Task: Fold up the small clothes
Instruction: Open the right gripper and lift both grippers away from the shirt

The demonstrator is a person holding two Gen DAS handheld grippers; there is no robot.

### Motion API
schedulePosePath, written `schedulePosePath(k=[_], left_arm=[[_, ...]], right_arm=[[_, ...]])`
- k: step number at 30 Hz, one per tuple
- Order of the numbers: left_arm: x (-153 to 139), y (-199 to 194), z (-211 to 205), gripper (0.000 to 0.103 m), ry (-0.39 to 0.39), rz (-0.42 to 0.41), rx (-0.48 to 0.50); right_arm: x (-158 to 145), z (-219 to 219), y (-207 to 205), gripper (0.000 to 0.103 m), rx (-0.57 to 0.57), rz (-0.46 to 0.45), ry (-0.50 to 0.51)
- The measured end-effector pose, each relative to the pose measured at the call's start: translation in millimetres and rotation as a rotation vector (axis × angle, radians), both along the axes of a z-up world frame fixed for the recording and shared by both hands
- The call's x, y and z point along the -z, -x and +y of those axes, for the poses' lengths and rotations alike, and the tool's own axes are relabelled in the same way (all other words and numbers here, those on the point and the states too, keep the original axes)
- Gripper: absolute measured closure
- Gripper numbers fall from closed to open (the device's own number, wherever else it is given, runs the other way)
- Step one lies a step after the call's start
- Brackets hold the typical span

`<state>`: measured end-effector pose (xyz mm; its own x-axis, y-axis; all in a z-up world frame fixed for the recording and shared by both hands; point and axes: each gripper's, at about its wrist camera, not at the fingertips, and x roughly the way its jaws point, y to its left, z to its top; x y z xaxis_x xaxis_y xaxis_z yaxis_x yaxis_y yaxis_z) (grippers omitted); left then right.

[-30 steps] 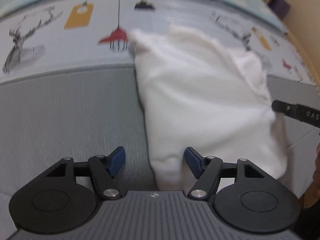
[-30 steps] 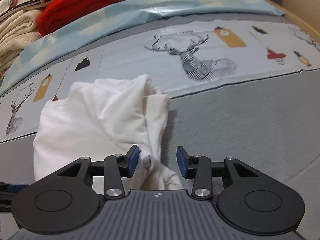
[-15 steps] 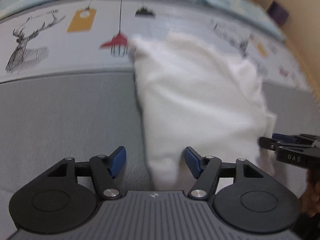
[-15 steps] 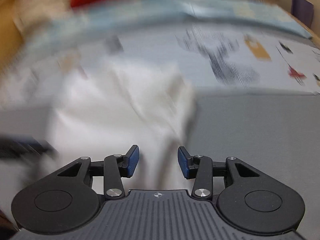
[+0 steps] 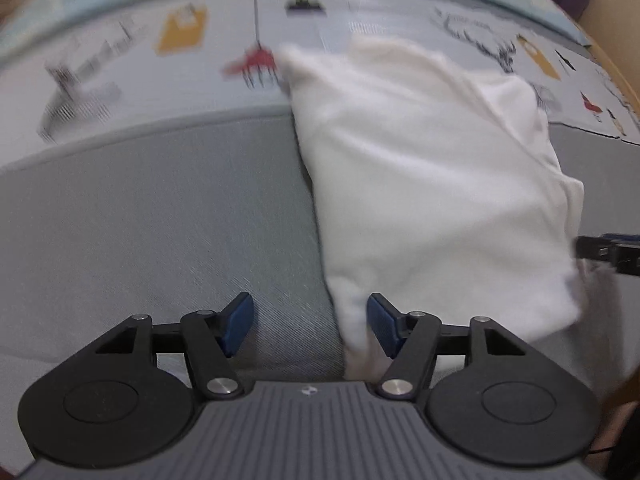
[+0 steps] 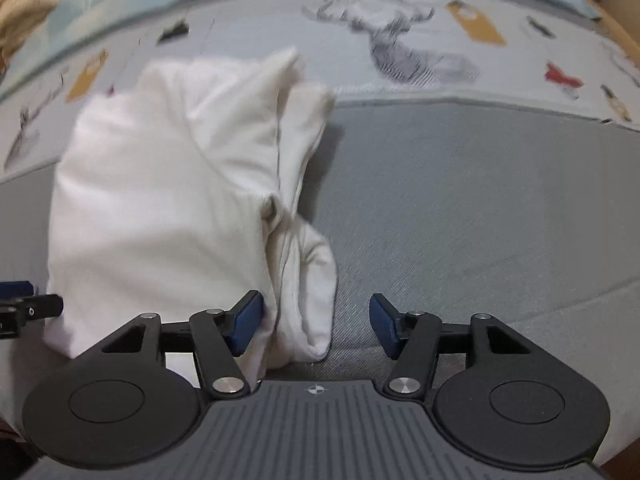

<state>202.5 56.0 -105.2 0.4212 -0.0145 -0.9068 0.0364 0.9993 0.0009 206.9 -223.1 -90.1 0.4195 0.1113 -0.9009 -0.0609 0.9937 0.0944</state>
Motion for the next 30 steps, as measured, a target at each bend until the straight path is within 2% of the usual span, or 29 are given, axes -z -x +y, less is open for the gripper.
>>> schedulePosePath(k=[3,5,7,9,11,15,20,22,27,30], left_arm=[[-26,17,-10,0.031,-0.079,-0.106,0.008],[-46,30,-14,0.019,-0.097,-0.168,0.000],[-69,43,-19,0.014,-0.116,-0.223,-0.002],[-87,62,-24,0.012,-0.126,-0.283,-0.002],[-100,83,-28,0.010,-0.105,-0.327,-0.007],[-104,121,-43,0.005,-0.064,-0.380,-0.018],[-99,149,-49,0.005,0.058,-0.367,-0.083],[-95,152,-50,0.005,0.066,-0.341,-0.106],[-89,153,-56,0.005,0.029,-0.333,-0.106],[-85,153,-53,0.005,0.047,-0.314,-0.112]], right_arm=[[-20,-8,10,0.046,0.029,-0.098,0.034],[-39,-18,19,0.046,0.063,-0.172,-0.013],[-60,-27,35,0.045,0.079,-0.253,-0.062],[-80,-32,53,0.041,0.088,-0.339,-0.104],[-94,-36,73,0.033,0.078,-0.411,-0.133],[-111,-37,120,0.021,0.064,-0.521,-0.165],[-112,-30,155,0.015,0.041,-0.555,-0.134],[-109,-28,160,0.015,0.041,-0.532,-0.130],[-103,-32,159,0.015,0.056,-0.473,-0.144],[-100,-30,159,0.015,0.060,-0.452,-0.148]])
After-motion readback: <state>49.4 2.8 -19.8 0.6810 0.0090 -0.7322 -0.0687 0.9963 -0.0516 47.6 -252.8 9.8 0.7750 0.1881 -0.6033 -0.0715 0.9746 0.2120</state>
